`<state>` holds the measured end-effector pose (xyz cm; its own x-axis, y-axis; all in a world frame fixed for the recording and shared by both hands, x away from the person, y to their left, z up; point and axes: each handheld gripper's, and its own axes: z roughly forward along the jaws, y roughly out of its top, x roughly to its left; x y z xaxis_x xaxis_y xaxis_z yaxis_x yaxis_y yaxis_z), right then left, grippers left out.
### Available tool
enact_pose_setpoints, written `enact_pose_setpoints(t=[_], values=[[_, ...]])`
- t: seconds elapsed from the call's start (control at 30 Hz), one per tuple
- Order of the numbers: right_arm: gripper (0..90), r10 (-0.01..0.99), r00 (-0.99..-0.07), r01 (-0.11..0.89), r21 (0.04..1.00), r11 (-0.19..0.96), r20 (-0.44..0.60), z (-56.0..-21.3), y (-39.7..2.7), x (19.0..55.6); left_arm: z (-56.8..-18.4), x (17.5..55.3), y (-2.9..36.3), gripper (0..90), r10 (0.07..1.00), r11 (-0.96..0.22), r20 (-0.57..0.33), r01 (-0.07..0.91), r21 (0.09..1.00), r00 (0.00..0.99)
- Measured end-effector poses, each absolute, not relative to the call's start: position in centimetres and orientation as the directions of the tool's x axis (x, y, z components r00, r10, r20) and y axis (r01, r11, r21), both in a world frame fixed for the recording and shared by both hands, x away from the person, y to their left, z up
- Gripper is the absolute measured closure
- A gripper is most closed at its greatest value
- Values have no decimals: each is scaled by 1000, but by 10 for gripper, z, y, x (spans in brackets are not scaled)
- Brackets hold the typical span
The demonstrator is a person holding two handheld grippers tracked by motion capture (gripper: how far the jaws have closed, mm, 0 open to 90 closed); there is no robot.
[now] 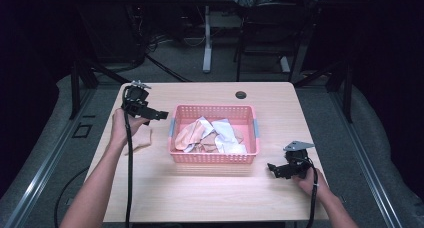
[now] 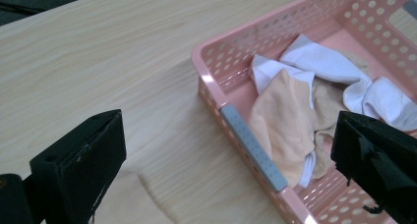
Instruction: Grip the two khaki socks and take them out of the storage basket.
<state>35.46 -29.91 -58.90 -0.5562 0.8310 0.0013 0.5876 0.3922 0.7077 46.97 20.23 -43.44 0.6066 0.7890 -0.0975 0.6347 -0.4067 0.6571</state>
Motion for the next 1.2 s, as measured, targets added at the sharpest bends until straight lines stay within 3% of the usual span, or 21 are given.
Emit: enact_pose_setpoints(t=[0.67,1.2], values=[[0,833,-554,586,712,386,4,-589,-299,354,-447,488,152,39,739,-483,-95,622,616,667],[0,827,-561,582,711,393,2,-589,-299,355,-473,500,116,177,717,-549,-83,635,543,692]])
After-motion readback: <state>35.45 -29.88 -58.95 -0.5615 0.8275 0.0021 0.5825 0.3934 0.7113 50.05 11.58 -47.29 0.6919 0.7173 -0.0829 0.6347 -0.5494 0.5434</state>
